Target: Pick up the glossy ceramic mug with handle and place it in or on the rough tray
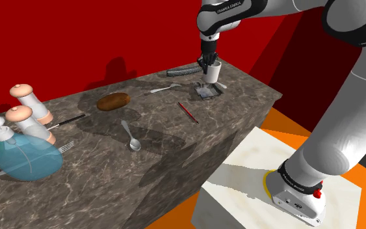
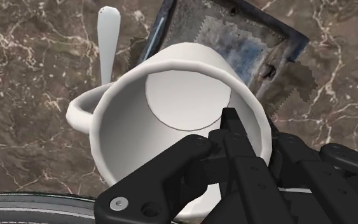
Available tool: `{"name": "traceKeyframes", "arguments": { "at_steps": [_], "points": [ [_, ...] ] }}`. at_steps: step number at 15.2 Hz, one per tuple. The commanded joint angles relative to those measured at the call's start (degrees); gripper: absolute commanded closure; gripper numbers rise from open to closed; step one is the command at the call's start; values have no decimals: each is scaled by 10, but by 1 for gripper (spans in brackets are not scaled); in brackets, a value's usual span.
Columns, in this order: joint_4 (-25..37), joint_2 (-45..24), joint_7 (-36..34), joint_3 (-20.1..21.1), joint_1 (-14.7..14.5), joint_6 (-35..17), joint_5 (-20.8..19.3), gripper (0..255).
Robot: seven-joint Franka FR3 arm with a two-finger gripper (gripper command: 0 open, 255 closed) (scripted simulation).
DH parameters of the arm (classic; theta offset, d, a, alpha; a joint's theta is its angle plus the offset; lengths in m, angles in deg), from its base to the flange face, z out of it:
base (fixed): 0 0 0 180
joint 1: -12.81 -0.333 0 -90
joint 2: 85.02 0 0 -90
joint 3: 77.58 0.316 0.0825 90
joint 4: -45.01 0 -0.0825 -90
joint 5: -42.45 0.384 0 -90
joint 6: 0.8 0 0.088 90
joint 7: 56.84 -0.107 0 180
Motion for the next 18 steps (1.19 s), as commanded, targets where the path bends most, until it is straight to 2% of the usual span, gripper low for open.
{"name": "traceKeyframes", "arguments": {
  "at_steps": [1, 4, 12, 13, 18],
  "points": [
    [-12, -3, -1, 0, 0, -15, 0, 255],
    [-27, -12, -2, 0, 0, -39, 0, 255],
    [-27, -12, -2, 0, 0, -39, 0, 255],
    [-27, -12, -2, 0, 0, -39, 0, 0],
    [-27, -12, -2, 0, 0, -39, 0, 0]
  ]
}}
